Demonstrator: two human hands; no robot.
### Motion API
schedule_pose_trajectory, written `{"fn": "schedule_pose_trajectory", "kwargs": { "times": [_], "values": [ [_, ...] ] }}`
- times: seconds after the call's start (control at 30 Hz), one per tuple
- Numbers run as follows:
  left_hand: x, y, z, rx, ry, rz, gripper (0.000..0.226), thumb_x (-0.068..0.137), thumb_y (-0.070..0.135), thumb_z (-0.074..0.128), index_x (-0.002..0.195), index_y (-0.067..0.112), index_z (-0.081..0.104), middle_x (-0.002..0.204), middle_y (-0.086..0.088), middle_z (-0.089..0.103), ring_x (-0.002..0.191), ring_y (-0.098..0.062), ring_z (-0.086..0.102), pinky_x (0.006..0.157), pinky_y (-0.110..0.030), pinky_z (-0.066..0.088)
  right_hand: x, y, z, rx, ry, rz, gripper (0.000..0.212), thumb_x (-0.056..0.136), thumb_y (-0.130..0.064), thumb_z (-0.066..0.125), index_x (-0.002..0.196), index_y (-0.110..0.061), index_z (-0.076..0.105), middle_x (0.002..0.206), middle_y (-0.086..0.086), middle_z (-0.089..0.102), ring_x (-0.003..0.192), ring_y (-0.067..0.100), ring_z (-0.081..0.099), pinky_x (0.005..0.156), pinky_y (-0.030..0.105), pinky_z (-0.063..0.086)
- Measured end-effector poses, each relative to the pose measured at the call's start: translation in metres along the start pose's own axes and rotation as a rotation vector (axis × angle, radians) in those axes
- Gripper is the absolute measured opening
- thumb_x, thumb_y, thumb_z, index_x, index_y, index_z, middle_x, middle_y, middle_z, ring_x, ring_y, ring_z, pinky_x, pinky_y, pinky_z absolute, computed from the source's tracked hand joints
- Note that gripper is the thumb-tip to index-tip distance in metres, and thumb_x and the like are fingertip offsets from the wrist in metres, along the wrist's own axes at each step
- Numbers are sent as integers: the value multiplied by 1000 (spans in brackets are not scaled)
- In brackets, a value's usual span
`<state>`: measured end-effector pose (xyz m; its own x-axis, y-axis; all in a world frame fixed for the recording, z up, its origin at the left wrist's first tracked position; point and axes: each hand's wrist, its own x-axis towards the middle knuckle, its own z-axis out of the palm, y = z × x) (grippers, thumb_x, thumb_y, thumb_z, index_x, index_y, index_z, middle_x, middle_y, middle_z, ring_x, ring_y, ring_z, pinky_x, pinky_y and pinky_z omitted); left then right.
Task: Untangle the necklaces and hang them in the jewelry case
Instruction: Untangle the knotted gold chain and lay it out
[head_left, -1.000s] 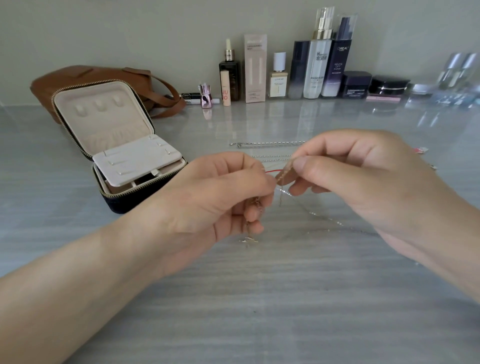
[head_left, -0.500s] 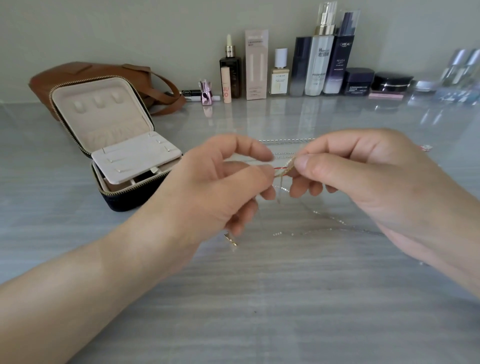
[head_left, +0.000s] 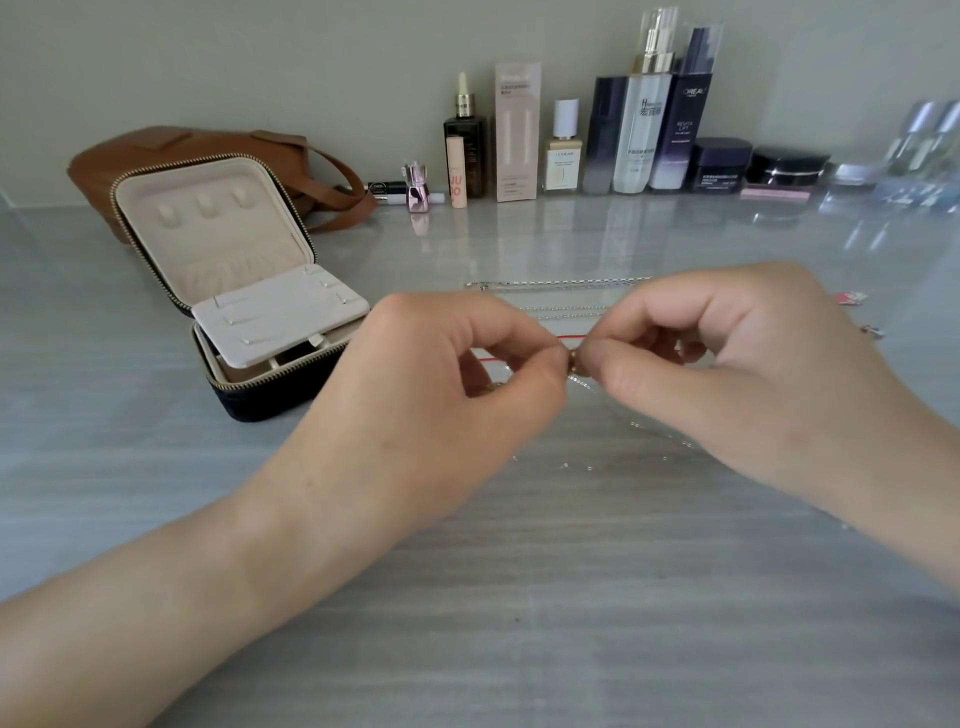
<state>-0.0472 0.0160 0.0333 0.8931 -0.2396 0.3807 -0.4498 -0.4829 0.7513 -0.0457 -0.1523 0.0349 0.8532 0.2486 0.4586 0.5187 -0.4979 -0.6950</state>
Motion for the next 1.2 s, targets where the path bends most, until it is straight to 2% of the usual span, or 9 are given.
{"fn": "schedule_pose_trajectory", "kwargs": {
  "times": [0.17, 0.3, 0.47, 0.67, 0.77, 0.83, 0.93, 1.1, 1.2],
  "values": [
    [1, -3, -1, 68, -26, 40, 13, 71, 39, 59, 73, 36, 71, 65, 1, 67, 54, -21, 53, 45, -27, 41, 0, 6, 1, -169, 26, -77, 11, 70, -32, 61, 60, -31, 64, 59, -6, 55, 57, 16, 47, 52, 24, 36],
    [2, -3, -1, 78, -42, 41, 8, 72, 39, 64, 67, 35, 69, 75, 21, 64, 51, -9, 50, 45, -13, 37, -2, 5, 2, -299, 49, -140, 17, 72, -39, 53, 64, -29, 64, 59, -7, 50, 65, 18, 49, 55, 25, 37],
    [2, 0, -1, 69, -37, -9, 10, 73, 29, 67, 63, 31, 64, 48, 27, 51, 38, -2, 41, 38, -7, 29, -2, 3, 3, -326, 53, -147, 18, 72, -41, 52, 65, -30, 64, 60, -9, 49, 63, 18, 48, 54, 26, 37],
    [0, 3, -2, -28, -41, -77, 6, 67, 33, 65, 70, 29, 67, 51, -6, 60, 37, -12, 44, 38, -19, 35, -2, 4, 3, -318, 55, -151, 18, 72, -40, 52, 65, -29, 65, 60, -8, 50, 63, 18, 48, 55, 27, 37],
    [2, 1, -2, -65, -37, -89, 11, 63, 38, 69, 71, 32, 67, 58, -3, 66, 44, -23, 51, 41, -23, 41, -2, 5, 3, -317, 58, -149, 17, 72, -39, 53, 64, -29, 65, 60, -7, 50, 64, 18, 48, 56, 27, 37],
    [4, -3, -3, -39, -44, -69, 12, 62, 44, 74, 66, 34, 69, 69, 9, 70, 55, -11, 61, 53, -19, 49, -2, 5, 3, -302, 57, -149, 17, 72, -39, 53, 64, -30, 64, 59, -7, 50, 64, 17, 49, 56, 26, 37],
    [6, -6, -4, -5, -41, -62, 12, 63, 48, 72, 63, 36, 70, 78, 19, 69, 67, 8, 60, 58, -7, 42, -2, 5, 2, -225, 30, -129, 18, 72, -42, 51, 65, -31, 63, 62, -6, 54, 61, 16, 49, 55, 23, 38],
    [6, -9, -3, 6, -46, -64, 8, 61, 43, 64, 67, 45, 70, 79, 15, 69, 70, 6, 60, 56, -11, 43, -1, 6, 1, -176, 13, -98, 13, 73, -36, 58, 62, -32, 61, 67, -11, 60, 57, 19, 50, 56, 27, 39],
    [5, -7, -2, -2, -52, -68, 5, 62, 42, 75, 66, 40, 72, 80, 12, 69, 57, 8, 55, 53, -10, 39, -1, 5, 1, -182, 9, -115, 15, 74, -42, 53, 65, -33, 61, 68, -9, 59, 56, 19, 49, 55, 29, 39]
  ]
}}
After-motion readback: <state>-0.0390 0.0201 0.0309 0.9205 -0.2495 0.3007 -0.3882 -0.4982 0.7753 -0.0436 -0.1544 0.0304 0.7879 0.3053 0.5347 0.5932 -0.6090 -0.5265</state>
